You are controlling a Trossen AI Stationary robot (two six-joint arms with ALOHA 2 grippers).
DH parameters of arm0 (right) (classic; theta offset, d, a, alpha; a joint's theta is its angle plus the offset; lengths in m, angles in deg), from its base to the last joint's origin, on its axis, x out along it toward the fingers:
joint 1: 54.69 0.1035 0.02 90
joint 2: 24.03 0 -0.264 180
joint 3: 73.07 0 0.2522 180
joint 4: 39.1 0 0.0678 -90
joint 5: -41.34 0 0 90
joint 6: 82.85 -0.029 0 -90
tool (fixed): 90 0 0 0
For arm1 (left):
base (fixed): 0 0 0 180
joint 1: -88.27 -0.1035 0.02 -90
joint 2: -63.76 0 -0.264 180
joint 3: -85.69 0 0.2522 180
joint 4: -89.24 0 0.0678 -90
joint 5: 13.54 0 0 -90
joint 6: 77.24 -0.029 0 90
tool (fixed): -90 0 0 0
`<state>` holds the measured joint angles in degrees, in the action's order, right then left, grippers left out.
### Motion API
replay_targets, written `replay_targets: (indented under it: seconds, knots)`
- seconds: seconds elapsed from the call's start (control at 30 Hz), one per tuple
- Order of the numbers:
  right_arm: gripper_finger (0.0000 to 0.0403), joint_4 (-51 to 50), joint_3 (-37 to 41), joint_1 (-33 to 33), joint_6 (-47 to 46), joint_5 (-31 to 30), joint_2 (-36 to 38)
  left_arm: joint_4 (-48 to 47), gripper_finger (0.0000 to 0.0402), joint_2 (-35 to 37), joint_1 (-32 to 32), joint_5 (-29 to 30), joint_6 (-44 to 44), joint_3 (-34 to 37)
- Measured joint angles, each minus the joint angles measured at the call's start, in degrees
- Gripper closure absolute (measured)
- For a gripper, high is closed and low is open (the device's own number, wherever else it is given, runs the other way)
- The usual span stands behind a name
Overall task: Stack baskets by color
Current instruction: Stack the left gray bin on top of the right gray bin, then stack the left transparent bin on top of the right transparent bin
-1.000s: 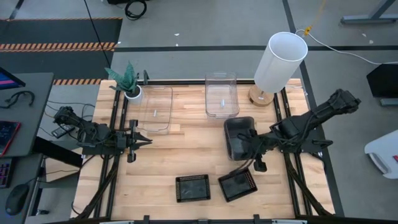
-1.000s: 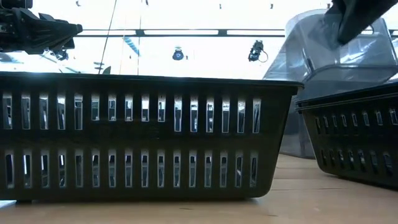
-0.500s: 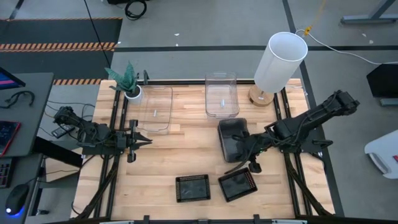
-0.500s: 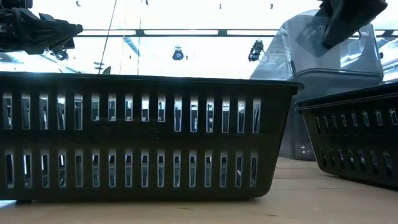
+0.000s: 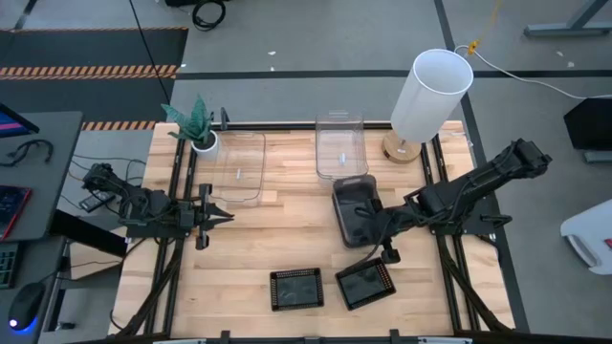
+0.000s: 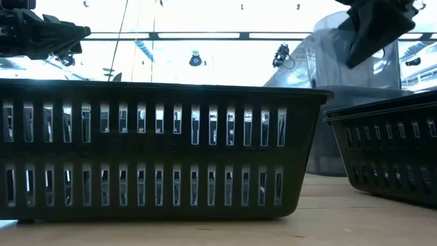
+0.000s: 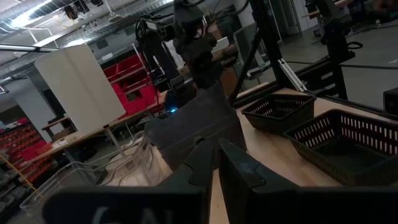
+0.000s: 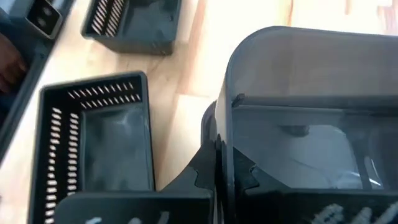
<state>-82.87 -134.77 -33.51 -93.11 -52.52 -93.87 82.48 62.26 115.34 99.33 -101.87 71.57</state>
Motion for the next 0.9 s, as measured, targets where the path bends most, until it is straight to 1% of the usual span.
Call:
replay_targets:
  seconds: [0.17, 0.33, 0.6, 0.9]
  knots:
    - [0.0392, -0.4, 0.0, 0.0, 0.0, 0.4, -4.1, -0.1, 0.0368, 0.0, 0.0, 0.0, 0.0, 0.0]
    - [0.0366, 1.4, -0.3, 0.0, -4.7, 0.6, -6.8, 0.0, 0.0374, 0.0, 0.0, 0.0, 0.0, 0.0]
    - [0.0319, 1.5, -0.2, 0.0, -10.8, 0.7, -6.3, 0.0, 0.0371, 0.0, 0.0, 0.0, 0.0, 0.0]
    - [0.0278, -3.2, -7.7, -0.1, -13.6, 2.4, -3.5, 0.0, 0.0372, 0.0, 0.0, 0.0, 0.0, 0.0]
